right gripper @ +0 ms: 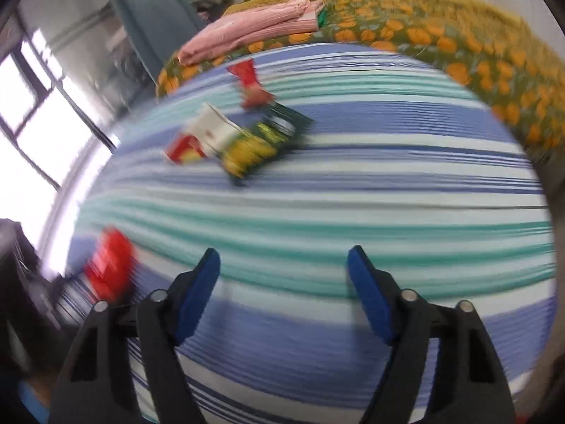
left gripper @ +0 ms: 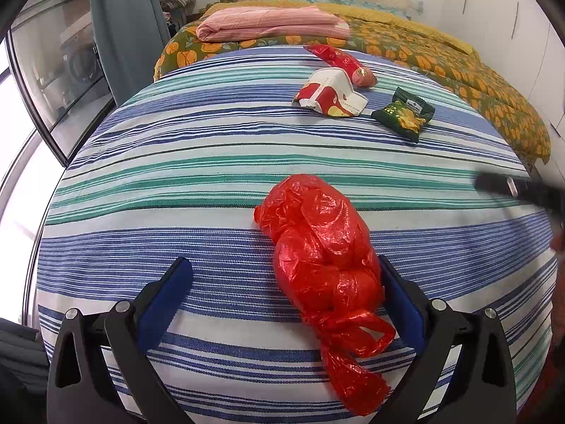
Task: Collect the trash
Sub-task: 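Grasp the green cracker packet with right tool while left tool holds the red bag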
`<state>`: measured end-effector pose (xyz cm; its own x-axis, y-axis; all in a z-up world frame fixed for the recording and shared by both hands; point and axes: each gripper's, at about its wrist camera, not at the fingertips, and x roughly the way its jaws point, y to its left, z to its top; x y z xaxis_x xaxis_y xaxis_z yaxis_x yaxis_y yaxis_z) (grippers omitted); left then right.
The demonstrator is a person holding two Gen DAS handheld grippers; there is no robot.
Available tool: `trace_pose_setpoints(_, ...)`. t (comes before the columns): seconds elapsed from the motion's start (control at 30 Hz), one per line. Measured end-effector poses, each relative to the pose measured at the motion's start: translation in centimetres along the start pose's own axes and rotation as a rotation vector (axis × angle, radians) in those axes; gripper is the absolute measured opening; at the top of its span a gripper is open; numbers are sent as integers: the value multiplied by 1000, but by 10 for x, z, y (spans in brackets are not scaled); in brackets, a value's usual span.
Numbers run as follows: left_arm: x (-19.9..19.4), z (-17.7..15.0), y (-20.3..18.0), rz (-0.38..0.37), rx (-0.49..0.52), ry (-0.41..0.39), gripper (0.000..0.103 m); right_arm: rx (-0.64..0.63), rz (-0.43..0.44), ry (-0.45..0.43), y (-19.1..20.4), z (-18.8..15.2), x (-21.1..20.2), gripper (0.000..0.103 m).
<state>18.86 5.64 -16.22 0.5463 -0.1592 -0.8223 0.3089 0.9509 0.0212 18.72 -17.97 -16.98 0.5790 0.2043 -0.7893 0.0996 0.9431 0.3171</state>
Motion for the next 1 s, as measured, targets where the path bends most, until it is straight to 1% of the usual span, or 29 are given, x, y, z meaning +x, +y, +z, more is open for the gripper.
trace_pose_setpoints(0.03,0,0,0,0,0,0,99,33,11,2,6,9,6,72)
trace_pose_setpoints(0.1,0,0,0,-1,0,0,99,72,6,-6,15,28,18,69)
trace_pose_setpoints(0.17,0,0,1,0,-3,0,99,112,-3,-3,21,44,32,69)
trace_pose_setpoints(0.23,0,0,1,2,-8,0,99,153,-12,20,22,55,47,69)
trace_pose_setpoints(0.27,0,0,0,4,-9,0,99,175,-24,25,22,60,54,70)
trace_pose_setpoints(0.3,0,0,1,4,-10,0,99,176,-42,4,24,63,56,69)
trace_pose_setpoints(0.4,0,0,1,2,-11,0,99,122,-103,-23,32,71,65,69)
trace_pose_setpoints(0.43,0,0,1,2,-12,0,99,98,-119,-29,35,70,66,67)
trace_pose_setpoints(0.47,0,0,1,2,-12,0,99,61,-141,-34,37,67,66,64)
trace_pose_setpoints(0.5,0,0,1,2,-12,0,99,23,-166,-41,38,64,65,55)
trace_pose_setpoints(0.53,0,0,1,2,-11,0,99,-13,-170,-52,37,60,63,47)
trace_pose_setpoints(0.6,0,0,1,2,-11,-1,99,-76,-172,-63,32,54,59,39)
trace_pose_setpoints(0.63,0,0,1,2,-11,-1,99,-123,-167,-66,29,49,55,38)
trace_pose_setpoints(0.73,0,0,1,2,-11,0,99,-202,-159,-57,19,38,45,38)
trace_pose_setpoints(0.9,0,0,1,2,-11,-1,99,-280,-104,-20,-1,8,18,38)
trace_pose_setpoints(1.0,0,0,1,3,-10,0,99,-308,-83,-13,-10,-14,2,38)
